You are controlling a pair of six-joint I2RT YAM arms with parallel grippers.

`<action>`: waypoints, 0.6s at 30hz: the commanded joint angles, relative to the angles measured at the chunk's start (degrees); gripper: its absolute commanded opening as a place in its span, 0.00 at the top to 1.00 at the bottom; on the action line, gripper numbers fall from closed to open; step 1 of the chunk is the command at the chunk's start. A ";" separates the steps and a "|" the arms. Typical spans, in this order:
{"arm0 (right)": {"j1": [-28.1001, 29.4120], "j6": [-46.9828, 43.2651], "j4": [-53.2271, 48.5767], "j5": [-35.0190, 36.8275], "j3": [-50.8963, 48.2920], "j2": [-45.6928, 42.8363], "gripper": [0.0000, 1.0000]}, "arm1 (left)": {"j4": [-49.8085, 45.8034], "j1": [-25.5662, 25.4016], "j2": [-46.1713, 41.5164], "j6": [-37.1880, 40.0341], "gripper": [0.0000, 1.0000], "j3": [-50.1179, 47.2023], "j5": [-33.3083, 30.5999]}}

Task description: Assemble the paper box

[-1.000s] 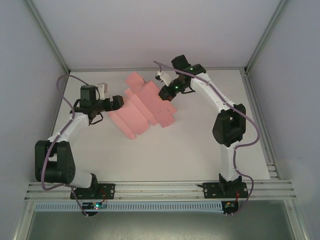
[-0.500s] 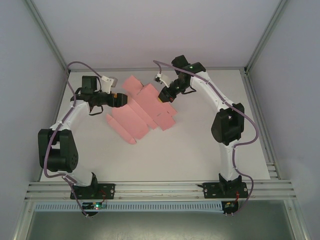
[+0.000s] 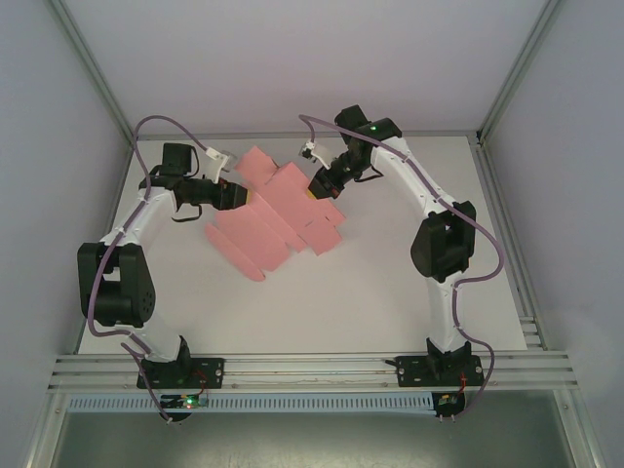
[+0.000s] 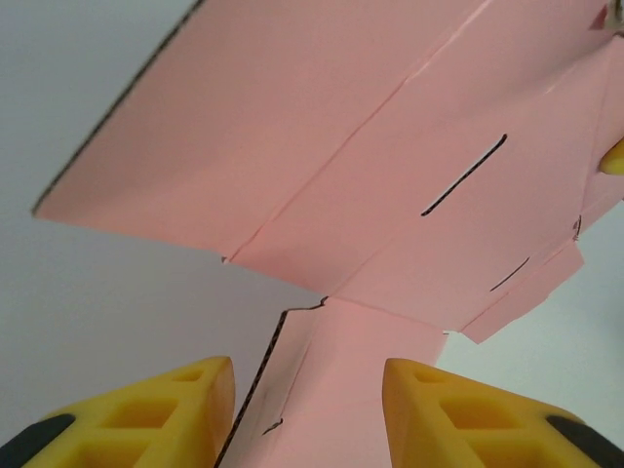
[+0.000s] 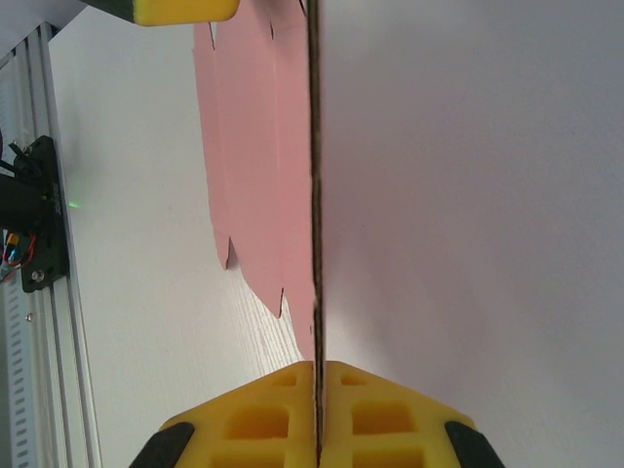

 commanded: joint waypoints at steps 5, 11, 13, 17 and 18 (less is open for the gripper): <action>-0.50 -0.50 -1.88 0.03 1.81 1.20 1.00 | -0.46 0.10 -5.21 0.82 0.88 -1.91 0.57; -0.23 2.07 -1.03 0.05 2.35 1.27 1.00 | -0.35 -4.60 -8.04 0.80 1.00 -3.94 -11.39; 0.15 3.86 -0.48 0.74 2.26 1.12 1.00 | 2.31 -9.00 -10.13 0.44 1.00 -6.07 -20.81; 1.44 8.36 1.20 2.14 1.47 0.75 1.00 | 10.74 -20.62 -13.55 2.12 1.00 -11.24 -46.50; 1.77 9.80 2.19 2.81 0.85 0.55 1.00 | 12.86 -22.95 -14.05 2.23 1.00 -12.17 -50.64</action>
